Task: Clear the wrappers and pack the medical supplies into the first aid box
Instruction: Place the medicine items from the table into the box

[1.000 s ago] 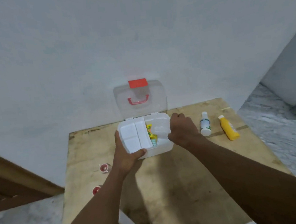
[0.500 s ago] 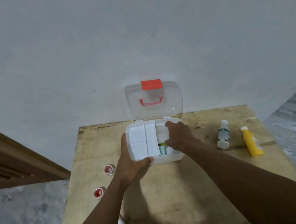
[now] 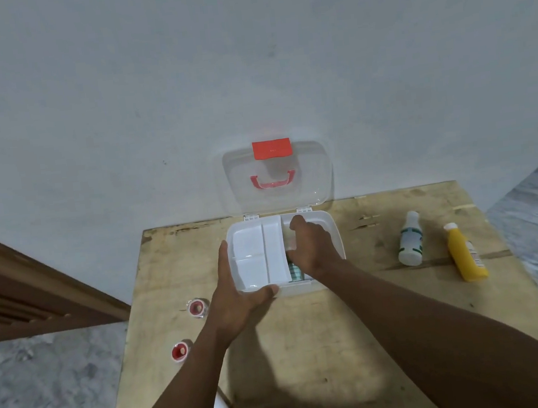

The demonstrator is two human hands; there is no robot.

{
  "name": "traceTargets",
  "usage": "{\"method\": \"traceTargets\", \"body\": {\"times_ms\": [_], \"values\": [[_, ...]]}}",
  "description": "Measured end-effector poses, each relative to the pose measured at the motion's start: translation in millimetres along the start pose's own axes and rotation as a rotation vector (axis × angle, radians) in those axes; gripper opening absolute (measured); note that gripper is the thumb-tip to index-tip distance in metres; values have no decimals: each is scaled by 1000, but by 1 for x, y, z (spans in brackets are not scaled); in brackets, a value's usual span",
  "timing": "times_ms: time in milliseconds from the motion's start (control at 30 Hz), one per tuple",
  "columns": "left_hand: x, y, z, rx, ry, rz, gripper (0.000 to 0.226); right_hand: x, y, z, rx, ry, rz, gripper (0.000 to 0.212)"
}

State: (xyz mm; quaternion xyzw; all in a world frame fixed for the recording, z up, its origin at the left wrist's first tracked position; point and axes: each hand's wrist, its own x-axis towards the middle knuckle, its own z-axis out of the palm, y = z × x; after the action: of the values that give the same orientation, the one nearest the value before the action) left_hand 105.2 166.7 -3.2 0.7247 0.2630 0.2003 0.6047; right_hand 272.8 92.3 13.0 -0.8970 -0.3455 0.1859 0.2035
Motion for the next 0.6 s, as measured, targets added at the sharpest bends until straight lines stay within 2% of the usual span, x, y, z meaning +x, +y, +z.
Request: {"method": "traceTargets", "body": {"times_ms": [333, 467, 600], "values": [[0, 0, 1, 29, 9, 50, 89, -6, 0, 0, 34, -55, -27, 52], [0, -4, -2, 26, 5, 48, 89, -15, 3, -5, 1, -1, 6, 38], [0, -8, -3, 31, 4, 27, 91, -32, 6, -17, -17, 82, 27, 36]]}}
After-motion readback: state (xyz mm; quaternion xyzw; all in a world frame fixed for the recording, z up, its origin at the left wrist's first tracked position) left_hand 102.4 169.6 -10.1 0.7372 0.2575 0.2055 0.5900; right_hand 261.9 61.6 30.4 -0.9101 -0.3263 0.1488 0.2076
